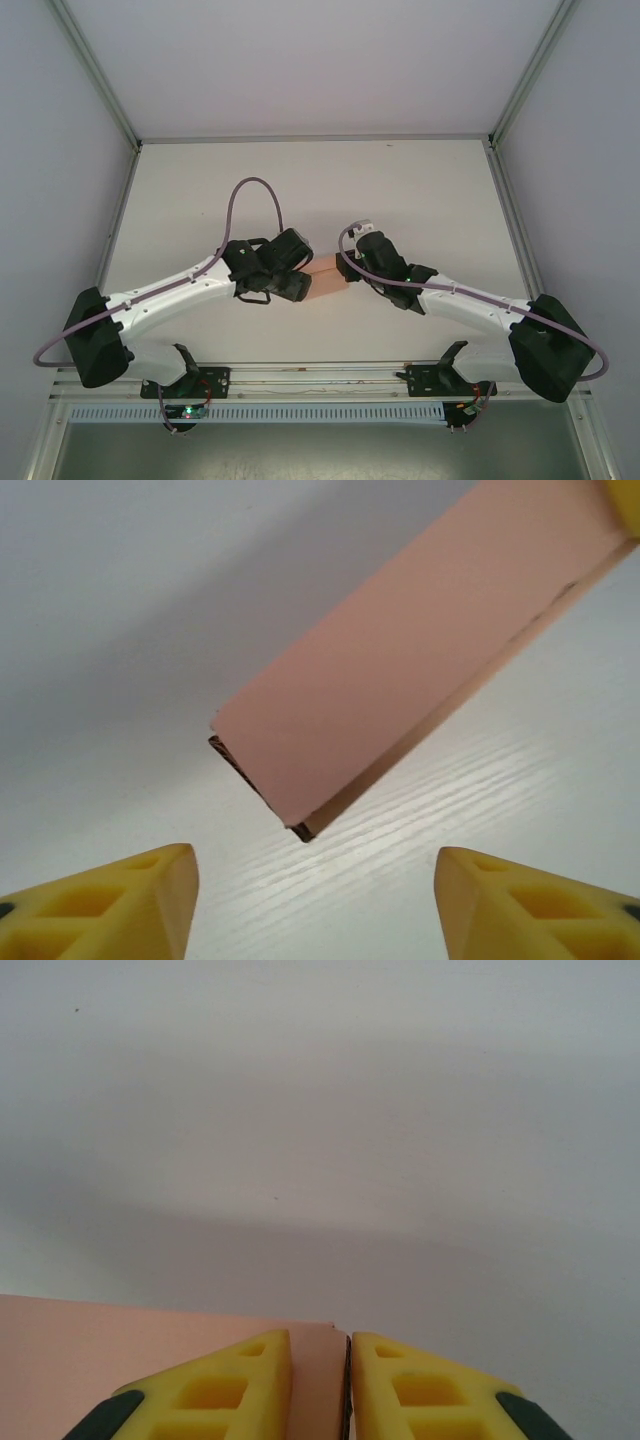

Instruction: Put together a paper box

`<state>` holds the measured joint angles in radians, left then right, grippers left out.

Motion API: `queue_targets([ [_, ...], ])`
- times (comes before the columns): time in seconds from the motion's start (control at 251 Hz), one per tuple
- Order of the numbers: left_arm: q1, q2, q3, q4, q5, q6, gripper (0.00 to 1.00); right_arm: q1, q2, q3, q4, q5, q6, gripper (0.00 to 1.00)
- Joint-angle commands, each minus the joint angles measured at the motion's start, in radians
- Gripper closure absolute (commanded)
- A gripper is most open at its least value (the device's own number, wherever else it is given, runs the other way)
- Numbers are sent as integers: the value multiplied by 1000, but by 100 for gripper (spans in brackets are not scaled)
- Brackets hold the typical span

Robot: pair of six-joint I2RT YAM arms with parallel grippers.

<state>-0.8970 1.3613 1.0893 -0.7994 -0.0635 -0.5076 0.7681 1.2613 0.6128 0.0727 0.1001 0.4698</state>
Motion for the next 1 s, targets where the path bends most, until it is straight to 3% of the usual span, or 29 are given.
queue_targets([
  [0.0,-6,-19,25,-2,-21,-44,23,18,27,-58,-125,9,9,77],
  [0.108,49,-10,-2,60,-28,-107,19,23,27,-70,-116,-1,4,77],
  [0.367,207,-42,-150,255,152,-186,30,23,30,-73,-113,8,6,78],
  [0.423,213,-51,-174,279,171,-186,31,23,35,-72,-113,7,7,78],
  [0.543,213,-56,-216,301,216,-183,49,22,39,-69,-120,12,9,78],
  [0.714,216,-97,-355,359,238,-245,59,14,33,-89,-113,8,23,78],
  [0.834,217,-109,-439,418,239,-262,60,2,34,-116,-92,-20,25,78],
  [0.902,218,-123,-482,456,224,-261,72,-10,36,-135,-73,-42,27,79],
  [0.998,218,-141,-575,566,225,-276,77,-16,32,-165,-33,-68,36,79],
])
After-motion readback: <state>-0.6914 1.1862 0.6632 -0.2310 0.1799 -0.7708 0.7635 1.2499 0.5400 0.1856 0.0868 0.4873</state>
